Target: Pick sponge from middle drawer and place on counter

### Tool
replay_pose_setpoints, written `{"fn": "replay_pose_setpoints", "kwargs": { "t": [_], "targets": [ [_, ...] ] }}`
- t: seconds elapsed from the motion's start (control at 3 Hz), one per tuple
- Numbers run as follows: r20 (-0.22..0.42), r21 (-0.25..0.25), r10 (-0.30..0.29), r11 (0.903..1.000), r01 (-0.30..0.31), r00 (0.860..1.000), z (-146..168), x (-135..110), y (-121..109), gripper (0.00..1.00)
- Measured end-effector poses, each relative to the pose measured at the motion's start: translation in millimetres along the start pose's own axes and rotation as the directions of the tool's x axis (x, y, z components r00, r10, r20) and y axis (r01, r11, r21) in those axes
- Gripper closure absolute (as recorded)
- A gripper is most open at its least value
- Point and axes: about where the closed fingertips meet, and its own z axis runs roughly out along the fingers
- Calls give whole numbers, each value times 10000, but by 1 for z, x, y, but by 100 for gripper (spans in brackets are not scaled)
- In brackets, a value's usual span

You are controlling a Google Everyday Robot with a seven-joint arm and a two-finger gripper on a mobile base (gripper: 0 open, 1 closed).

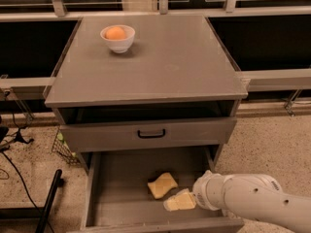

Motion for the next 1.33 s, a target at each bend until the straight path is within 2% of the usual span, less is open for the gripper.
{"fn": "replay_pose_setpoints", "kwargs": {
  "t": [0.33, 0.67, 1.0, 1.33],
  "targets": [
    [998, 429, 44, 9990, -87, 9950, 23, -13, -13, 0],
    [1443, 569, 12, 9983, -95, 9895, 46, -27, -21, 0],
    [1694, 724, 184, 9969, -311, 9854, 79, -37, -35, 0],
    [1611, 909, 465, 9939, -617, 9858, 116, -35, -51, 0]
  ]
}}
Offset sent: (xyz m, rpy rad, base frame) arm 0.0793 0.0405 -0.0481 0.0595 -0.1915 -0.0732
